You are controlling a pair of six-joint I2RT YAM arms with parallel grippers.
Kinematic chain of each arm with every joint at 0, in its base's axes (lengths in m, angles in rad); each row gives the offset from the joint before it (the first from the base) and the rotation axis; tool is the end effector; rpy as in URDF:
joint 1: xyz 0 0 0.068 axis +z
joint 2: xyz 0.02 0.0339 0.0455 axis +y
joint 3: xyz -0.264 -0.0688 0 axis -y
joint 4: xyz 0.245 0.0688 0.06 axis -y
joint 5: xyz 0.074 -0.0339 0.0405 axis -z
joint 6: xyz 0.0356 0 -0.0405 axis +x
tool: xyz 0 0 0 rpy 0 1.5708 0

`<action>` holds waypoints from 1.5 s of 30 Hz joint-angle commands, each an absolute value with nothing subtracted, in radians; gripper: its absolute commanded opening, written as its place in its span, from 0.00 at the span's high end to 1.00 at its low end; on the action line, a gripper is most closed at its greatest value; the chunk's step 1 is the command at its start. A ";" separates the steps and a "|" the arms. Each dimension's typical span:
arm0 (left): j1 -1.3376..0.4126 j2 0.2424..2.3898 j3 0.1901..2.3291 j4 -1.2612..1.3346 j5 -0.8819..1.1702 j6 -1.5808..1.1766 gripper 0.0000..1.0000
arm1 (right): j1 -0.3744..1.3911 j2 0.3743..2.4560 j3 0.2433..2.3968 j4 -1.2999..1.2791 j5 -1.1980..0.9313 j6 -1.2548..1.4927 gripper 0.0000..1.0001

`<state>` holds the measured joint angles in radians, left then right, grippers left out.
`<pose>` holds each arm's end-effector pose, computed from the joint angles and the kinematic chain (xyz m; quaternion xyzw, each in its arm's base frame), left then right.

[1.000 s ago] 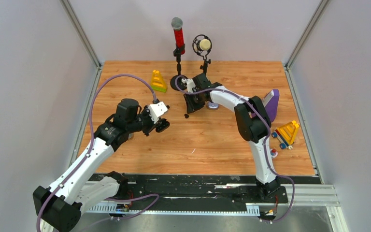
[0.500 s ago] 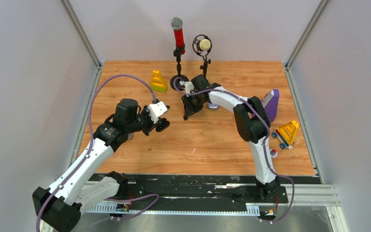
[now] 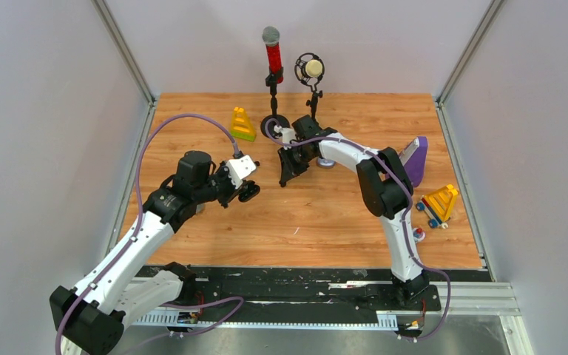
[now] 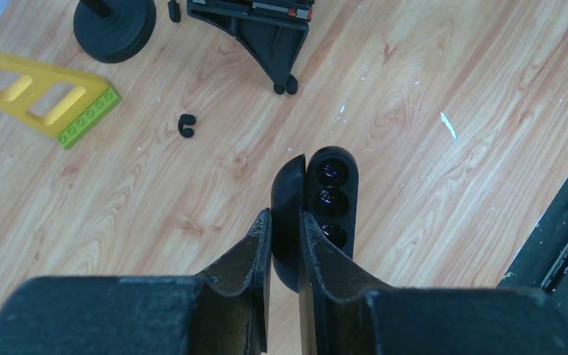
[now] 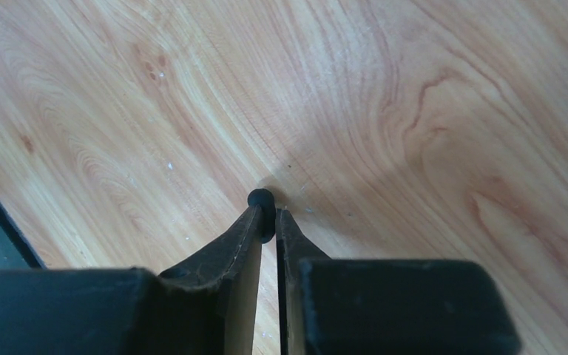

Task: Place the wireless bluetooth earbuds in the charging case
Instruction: Pick up the earbud from the center of the board, then place the earbud in the charging case.

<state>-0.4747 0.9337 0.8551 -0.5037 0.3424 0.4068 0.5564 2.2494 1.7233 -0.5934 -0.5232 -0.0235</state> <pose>0.1740 -0.1028 0.3072 0.4432 0.7501 -0.1658 0.4621 0.3926 0.2651 0.1535 -0.3246 0.8856 0.3001 0.1421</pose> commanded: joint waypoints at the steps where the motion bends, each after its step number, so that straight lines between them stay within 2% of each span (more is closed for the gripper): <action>1: -0.469 0.920 0.848 -0.465 0.363 0.407 0.79 | 0.566 2.234 1.737 -0.611 -0.583 -0.008 0.90; 5: -0.469 0.923 0.849 -0.466 0.365 0.407 0.79 | 0.565 2.224 1.735 -0.613 -0.608 -0.017 1.00; 12: -0.469 0.928 0.852 -0.465 0.367 0.402 0.79 | 0.543 2.104 1.658 -0.612 -0.600 -0.140 1.00; 26: -0.469 1.012 0.908 -0.509 0.405 0.419 0.80 | 0.463 1.464 1.132 -0.484 -0.478 -0.434 1.00; 30: -0.473 1.081 0.962 -0.560 0.413 0.461 0.80 | 0.478 1.270 1.066 -0.454 -0.448 -0.565 1.00; 36: -0.501 1.236 1.081 -0.639 0.389 0.472 0.81 | 0.600 1.111 1.050 -0.460 -0.407 -0.778 1.00; 45: -0.554 1.464 1.261 -0.675 0.341 0.338 0.82 | 0.898 1.255 1.132 -0.558 -0.133 -0.961 1.00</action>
